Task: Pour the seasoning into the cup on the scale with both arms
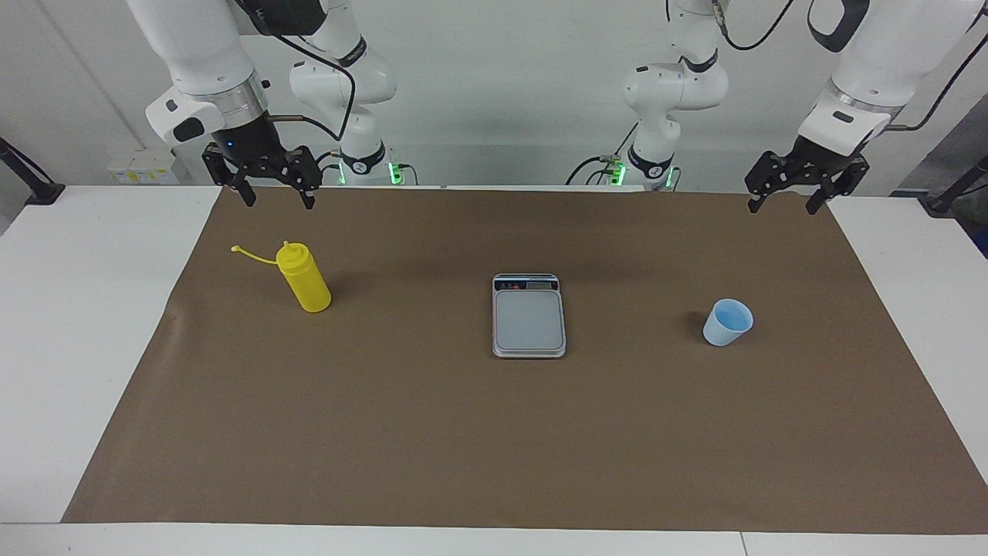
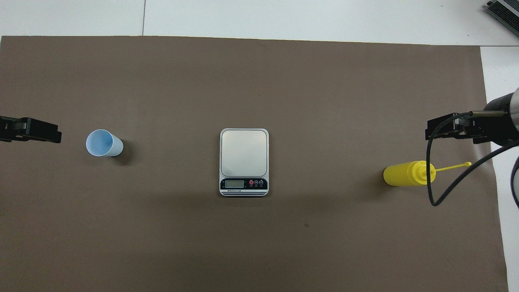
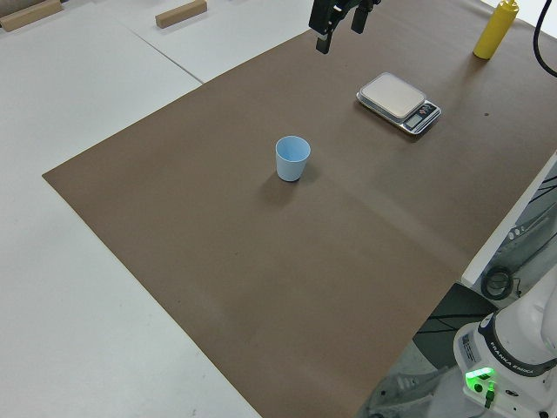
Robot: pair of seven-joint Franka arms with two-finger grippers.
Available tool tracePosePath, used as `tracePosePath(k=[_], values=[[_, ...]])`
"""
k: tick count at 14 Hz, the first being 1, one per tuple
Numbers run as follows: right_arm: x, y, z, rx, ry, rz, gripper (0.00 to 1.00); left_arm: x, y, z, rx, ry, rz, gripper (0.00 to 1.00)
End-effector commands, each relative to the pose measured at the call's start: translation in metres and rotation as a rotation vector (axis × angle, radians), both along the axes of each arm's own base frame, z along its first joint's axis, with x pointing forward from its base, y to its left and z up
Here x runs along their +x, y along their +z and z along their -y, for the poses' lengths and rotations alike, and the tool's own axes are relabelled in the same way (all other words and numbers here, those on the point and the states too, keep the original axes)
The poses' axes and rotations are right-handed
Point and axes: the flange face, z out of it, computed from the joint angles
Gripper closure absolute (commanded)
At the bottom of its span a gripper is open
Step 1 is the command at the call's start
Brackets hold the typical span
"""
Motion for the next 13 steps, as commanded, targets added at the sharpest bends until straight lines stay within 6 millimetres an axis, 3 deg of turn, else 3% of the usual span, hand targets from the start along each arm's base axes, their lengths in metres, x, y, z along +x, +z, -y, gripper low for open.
tracePosePath(k=[1,7,13], values=[[-0.003,-0.001,0.001,0.018,-0.008,-0.011,0.0,-0.004,0.0,0.001,0.014,-0.017,0.021,0.0],[-0.003,-0.001,0.001,0.018,-0.008,-0.011,0.0,-0.004,-0.001,0.001,0.013,-0.006,0.019,0.0],[-0.003,-0.001,0.001,0.018,-0.008,-0.011,0.0,0.007,-0.004,-0.015,0.009,0.039,0.062,0.0]])
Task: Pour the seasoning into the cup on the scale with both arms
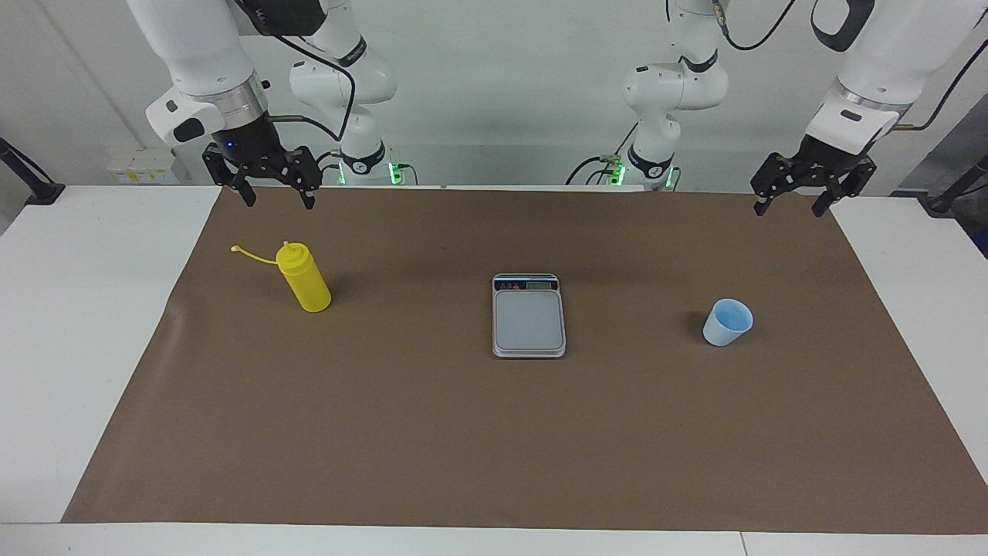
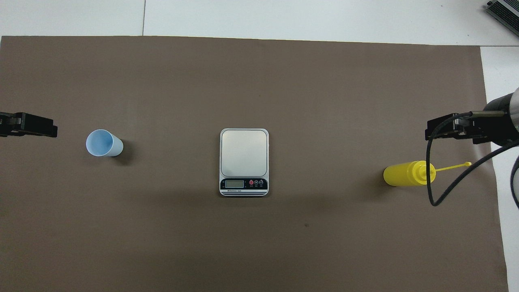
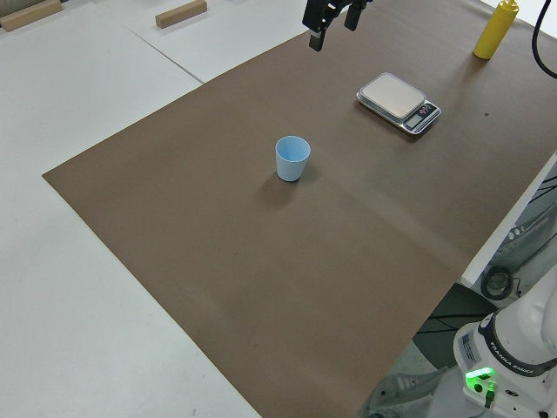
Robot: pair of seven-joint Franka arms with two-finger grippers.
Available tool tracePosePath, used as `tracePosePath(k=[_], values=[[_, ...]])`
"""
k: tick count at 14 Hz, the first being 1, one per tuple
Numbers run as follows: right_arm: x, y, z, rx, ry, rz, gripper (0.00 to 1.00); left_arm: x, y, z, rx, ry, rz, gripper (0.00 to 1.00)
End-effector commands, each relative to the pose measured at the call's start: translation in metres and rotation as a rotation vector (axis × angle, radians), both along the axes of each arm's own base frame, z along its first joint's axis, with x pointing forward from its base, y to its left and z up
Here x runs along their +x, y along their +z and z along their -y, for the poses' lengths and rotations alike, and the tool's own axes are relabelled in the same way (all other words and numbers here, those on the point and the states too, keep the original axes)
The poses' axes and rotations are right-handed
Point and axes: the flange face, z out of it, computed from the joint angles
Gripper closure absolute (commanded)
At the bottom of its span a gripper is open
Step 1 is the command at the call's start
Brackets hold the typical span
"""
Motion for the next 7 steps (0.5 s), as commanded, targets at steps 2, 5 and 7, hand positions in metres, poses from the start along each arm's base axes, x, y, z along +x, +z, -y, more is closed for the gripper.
tracePosePath(k=[2,5,7], values=[[-0.003,-0.001,0.002,0.018,-0.009,-0.01,0.0,0.018,-0.022,-0.009,0.011,0.024,0.029,0.0],[-0.003,-0.001,0.002,0.018,-0.009,-0.01,0.0,0.047,-0.069,-0.035,0.015,0.07,0.023,0.0],[-0.003,-0.001,0.001,0.018,-0.007,-0.01,0.0,0.057,-0.097,-0.046,0.015,0.087,0.01,0.0]])
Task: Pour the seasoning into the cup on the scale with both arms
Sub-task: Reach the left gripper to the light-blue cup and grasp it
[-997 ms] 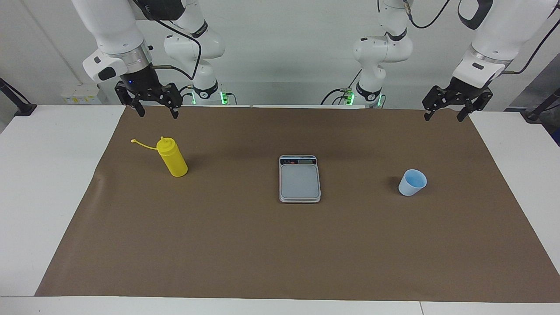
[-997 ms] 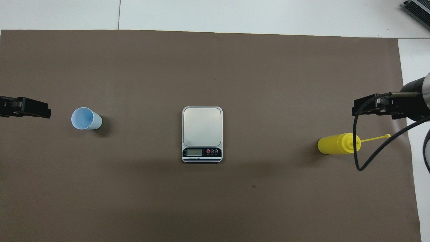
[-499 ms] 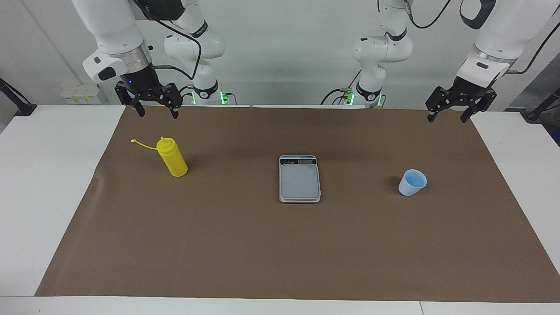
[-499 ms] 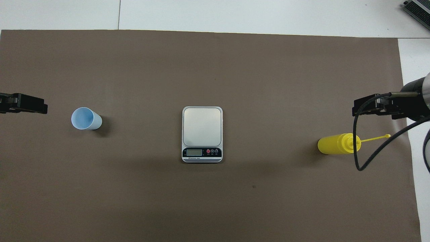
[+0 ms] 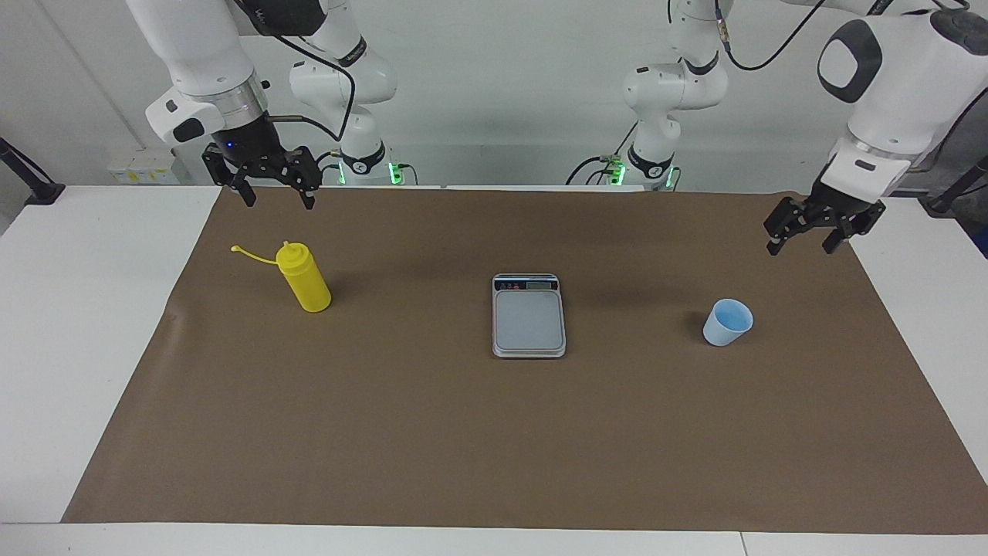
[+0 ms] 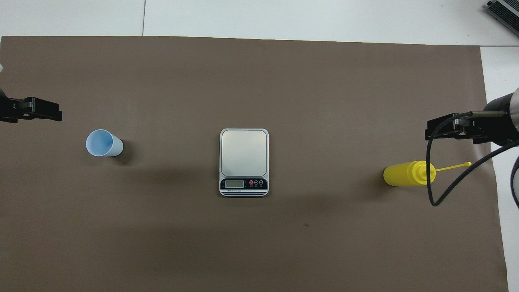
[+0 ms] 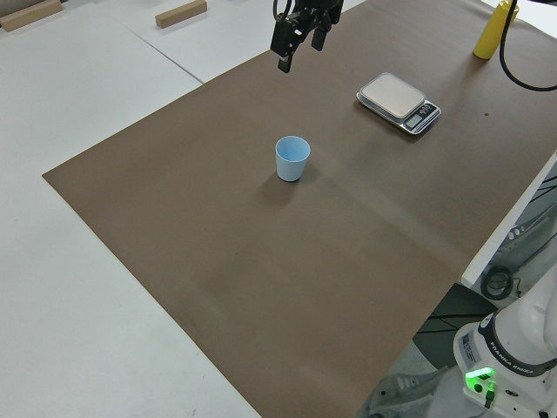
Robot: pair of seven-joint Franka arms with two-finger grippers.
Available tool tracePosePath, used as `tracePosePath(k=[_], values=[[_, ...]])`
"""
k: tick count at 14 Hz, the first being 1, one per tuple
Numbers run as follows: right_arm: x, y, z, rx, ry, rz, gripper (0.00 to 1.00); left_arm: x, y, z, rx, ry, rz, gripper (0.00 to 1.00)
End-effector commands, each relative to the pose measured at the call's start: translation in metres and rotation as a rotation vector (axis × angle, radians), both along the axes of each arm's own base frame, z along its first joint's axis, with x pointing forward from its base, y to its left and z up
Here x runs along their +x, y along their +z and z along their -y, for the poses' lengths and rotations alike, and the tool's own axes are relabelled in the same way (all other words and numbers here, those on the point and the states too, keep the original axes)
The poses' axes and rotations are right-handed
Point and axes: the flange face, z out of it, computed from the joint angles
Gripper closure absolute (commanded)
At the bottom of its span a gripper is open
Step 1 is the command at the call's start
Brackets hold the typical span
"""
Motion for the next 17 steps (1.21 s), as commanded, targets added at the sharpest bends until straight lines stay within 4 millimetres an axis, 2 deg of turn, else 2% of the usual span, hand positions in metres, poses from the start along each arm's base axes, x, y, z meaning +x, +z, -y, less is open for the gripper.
tracePosePath(k=[1,3,4,7,9,11,15,17], values=[[-0.003,-0.001,0.001,0.018,-0.007,-0.01,0.0,0.006,-0.042,-0.016,0.015,0.031,-0.015,0.0],[-0.003,-0.001,0.002,0.018,-0.009,-0.01,0.0,-0.001,-0.086,-0.019,0.015,0.036,-0.006,0.0],[-0.003,-0.001,0.001,0.018,-0.007,-0.01,0.0,-0.002,-0.101,-0.026,0.015,0.049,0.006,0.0],[-0.003,-0.001,0.001,0.018,-0.007,-0.01,0.0,-0.02,-0.149,-0.029,0.016,0.052,0.064,0.0],[-0.003,-0.001,0.002,0.018,-0.009,-0.01,0.0,-0.031,-0.163,-0.036,0.018,0.065,0.063,0.0],[-0.003,-0.001,0.002,0.018,-0.009,-0.01,0.0,-0.034,-0.175,-0.034,0.014,0.072,0.043,0.0],[-0.003,-0.001,0.002,0.018,-0.009,-0.01,0.0,-0.032,-0.186,-0.033,0.01,0.109,0.074,0.0],[-0.003,-0.001,0.001,0.018,-0.007,-0.01,0.0,-0.034,-0.205,-0.026,0.007,0.127,0.057,0.0]])
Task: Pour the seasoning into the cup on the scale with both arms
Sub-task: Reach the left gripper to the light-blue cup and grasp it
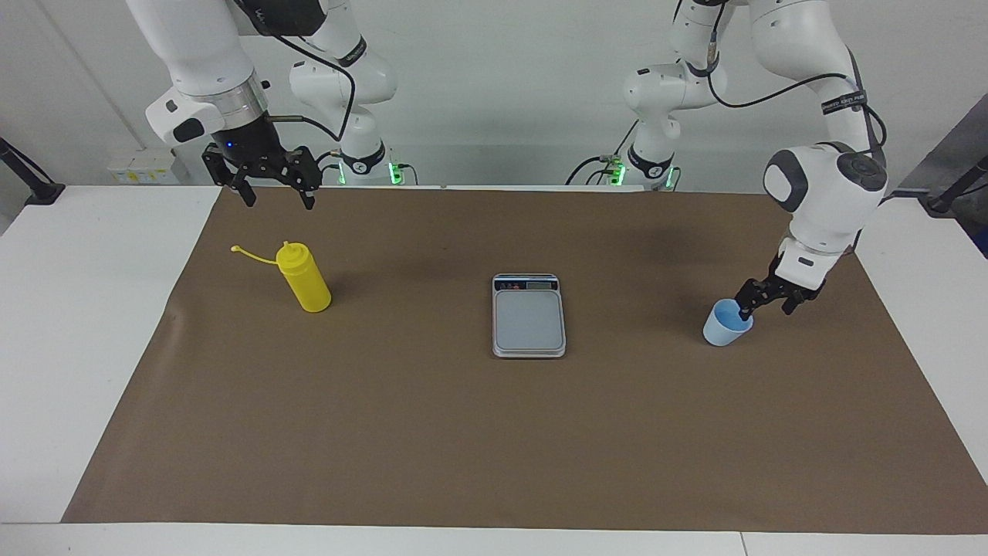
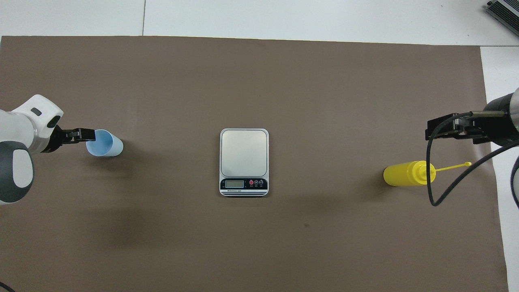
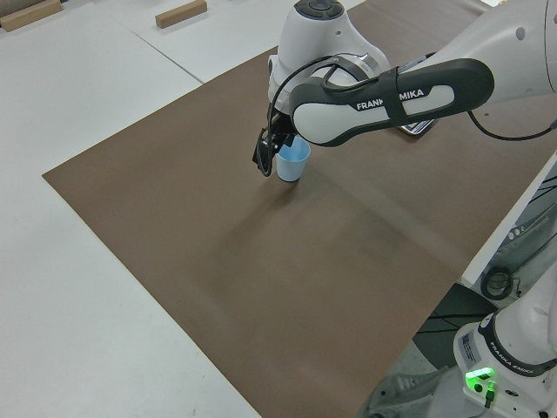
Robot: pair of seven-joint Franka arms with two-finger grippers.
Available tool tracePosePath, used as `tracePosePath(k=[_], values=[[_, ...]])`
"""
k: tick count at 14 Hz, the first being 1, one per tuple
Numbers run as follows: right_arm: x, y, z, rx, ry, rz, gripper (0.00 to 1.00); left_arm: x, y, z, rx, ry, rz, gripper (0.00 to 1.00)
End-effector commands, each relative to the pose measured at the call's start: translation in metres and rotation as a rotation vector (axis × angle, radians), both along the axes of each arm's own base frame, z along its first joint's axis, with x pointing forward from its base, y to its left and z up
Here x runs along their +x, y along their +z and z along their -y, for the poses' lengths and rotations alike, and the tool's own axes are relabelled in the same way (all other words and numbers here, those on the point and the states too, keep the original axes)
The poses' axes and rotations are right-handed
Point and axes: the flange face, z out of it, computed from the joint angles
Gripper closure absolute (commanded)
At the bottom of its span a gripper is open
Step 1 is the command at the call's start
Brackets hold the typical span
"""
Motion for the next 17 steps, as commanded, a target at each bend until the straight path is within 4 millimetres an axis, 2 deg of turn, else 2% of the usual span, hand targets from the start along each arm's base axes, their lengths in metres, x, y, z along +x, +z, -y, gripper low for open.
tracePosePath(k=[1,5,6,7,9,11,13,14,17], values=[[-0.003,-0.001,0.001,0.018,-0.007,-0.01,0.0,-0.01,-0.017,0.006,0.005,0.026,-0.004,0.0],[-0.003,-0.001,0.001,0.018,-0.007,-0.01,0.0,-0.015,-0.021,0.008,0.005,0.023,-0.019,0.0],[-0.003,-0.001,0.001,0.018,-0.007,-0.01,0.0,-0.017,-0.023,0.008,0.005,0.023,-0.024,0.1],[-0.003,-0.001,0.001,0.018,-0.007,-0.01,0.0,-0.017,-0.023,0.009,0.003,0.024,-0.024,0.36],[-0.003,-0.001,0.001,0.018,-0.007,-0.01,0.0,-0.016,-0.022,0.011,-0.008,0.05,-0.022,1.0],[-0.003,-0.001,0.002,0.018,-0.008,-0.009,0.0,-0.012,-0.02,0.021,-0.009,0.043,-0.016,1.0],[-0.003,-0.001,0.001,0.018,-0.007,-0.01,0.0,-0.005,-0.008,0.028,-0.009,0.032,-0.019,1.0],[-0.003,-0.001,0.001,0.018,-0.007,-0.01,0.0,0.0,0.004,0.035,-0.011,0.02,-0.034,1.0],[-0.003,-0.001,0.001,0.018,-0.007,-0.01,0.0,0.019,0.045,0.039,-0.012,0.016,-0.073,1.0]])
